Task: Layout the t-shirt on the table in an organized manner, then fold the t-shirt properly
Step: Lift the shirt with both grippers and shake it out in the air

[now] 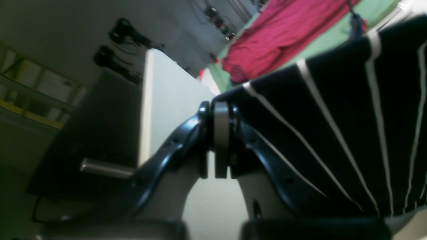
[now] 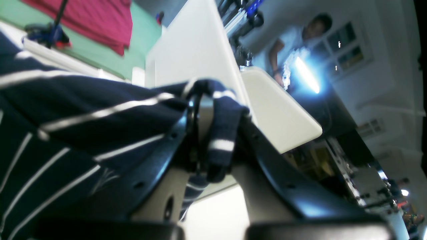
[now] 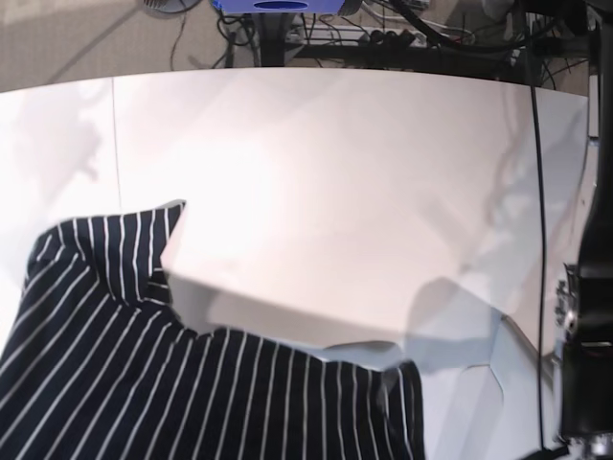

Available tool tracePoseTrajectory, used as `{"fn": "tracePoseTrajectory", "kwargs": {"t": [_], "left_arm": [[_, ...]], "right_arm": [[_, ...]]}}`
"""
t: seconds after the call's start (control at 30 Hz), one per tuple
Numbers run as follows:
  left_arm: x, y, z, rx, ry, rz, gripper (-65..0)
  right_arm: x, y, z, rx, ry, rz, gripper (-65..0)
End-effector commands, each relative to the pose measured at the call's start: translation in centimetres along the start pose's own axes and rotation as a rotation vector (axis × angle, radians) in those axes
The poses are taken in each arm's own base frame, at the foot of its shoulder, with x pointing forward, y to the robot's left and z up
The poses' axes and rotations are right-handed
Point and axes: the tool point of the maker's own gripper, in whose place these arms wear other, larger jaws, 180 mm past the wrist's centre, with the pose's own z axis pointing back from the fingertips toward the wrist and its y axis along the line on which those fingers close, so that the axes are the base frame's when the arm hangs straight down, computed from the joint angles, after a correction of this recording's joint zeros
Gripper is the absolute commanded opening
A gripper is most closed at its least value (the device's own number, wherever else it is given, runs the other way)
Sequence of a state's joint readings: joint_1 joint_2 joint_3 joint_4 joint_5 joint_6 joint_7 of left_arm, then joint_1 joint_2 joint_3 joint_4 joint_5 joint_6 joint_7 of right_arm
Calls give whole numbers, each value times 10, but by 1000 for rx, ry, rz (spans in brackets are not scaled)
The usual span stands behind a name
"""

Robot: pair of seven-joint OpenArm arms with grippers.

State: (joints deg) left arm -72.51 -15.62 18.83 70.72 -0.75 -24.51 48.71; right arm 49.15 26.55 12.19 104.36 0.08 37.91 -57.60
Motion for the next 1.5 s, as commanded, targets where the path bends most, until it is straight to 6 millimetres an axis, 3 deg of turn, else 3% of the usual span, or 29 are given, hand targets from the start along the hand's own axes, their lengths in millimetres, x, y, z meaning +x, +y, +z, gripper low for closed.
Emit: {"fn": "tracePoseTrajectory", "kwargs": {"t": [0.0,0.13,0.23,0.37,0.53,0.7,0.83,1.07,1.23,1.37,1.47], "left_arm": [[12,23,5,50,-23,8,-650],[8,23,3,46,-11,10,-650],[3,16,3,39,-8,6,-650],[-21,-11,2,0,17,-4,-650],[-35,-39,6,-36,16,-18,-650],[-77,-62,32,-48,104,-82,-650],[-112,-105,56,-153,144,-227,-650],[-183,-156,101,-166,299,-447,-650],[-228,-181,123,-227,417,-605,-650],[-235,-186,124,-241,434,-610,-650],[-235,-186,112,-247,447,-591,-650]], "right_arm": [[12,-27,4,-60,-36,-3,-627],[8,-39,5,-85,-14,-3,-627],[-16,-36,5,-78,79,14,-627],[-38,-16,9,-46,131,53,-627],[-71,13,20,-4,223,116,-629],[-130,44,49,11,418,245,-629],[-179,81,66,96,532,275,-629],[-234,94,96,135,648,204,-629],[-247,97,104,149,681,208,-629],[-248,102,98,169,682,200,-629],[-254,127,73,253,673,184,-629]]}}
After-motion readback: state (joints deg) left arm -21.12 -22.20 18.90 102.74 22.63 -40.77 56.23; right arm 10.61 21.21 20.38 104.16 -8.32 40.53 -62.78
